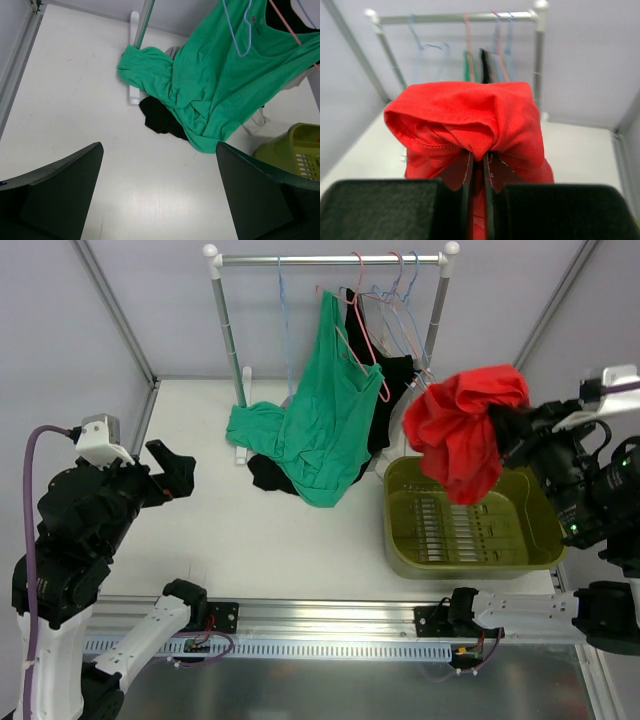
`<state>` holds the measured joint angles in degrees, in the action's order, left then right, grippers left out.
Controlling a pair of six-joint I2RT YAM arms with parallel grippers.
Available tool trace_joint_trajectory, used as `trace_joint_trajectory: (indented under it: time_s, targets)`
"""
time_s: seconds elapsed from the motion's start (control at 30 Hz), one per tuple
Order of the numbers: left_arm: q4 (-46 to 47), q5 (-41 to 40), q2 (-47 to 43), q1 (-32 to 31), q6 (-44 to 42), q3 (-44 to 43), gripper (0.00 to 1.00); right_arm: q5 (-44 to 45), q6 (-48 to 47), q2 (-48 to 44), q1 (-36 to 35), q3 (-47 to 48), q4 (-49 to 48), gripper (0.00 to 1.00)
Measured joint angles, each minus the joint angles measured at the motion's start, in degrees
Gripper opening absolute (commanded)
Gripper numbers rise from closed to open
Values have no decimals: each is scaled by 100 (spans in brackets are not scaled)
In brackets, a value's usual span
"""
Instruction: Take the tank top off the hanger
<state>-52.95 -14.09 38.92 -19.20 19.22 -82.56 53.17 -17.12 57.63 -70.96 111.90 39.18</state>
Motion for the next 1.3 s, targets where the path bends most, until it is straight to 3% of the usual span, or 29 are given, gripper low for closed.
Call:
trace_joint_trajectory:
  time_s: [0.2,0.4,0.67,0.7,0.73,0.77,0.8,0.83,1.03,1.2,1.3]
  targets:
    - [142,15,2,-105,61,-315,99,909,411,-1239,26,-2041,260,0]
    - [168,15,149,-111,70,-398,99,914,1394,-1331,391,-3101,962,0]
    - [173,240,431,-114,68,-387,99,-776,2551,-1069,2739,-4409,1453,1]
    - [173,284,431,-114,66,-376,99,-907,2667,-1029,2920,-4540,1473,4]
    - [173,315,431,-122,66,-367,99,-994,2798,-1005,3016,-4649,1528,38]
    - [201,321,428,-146,63,-339,99,-1038,2999,-986,3064,-4719,1626,60]
    - [223,321,424,-149,59,-297,99,-1062,3174,-977,3097,-4739,1751,92]
    - [236,319,424,-149,50,-240,99,-1064,3329,-970,3108,-4736,1845,99]
    - [24,361,994,-149,-17,-76,99,-1071,3574,-363,3150,-3705,2839,99]
    - [-87,289,1582,-149,85,299,99,-1521,2979,352,3237,-2479,3060,99]
    - [-177,92,1639,-146,120,452,99,-2293,2610,455,3856,-2232,3058,99]
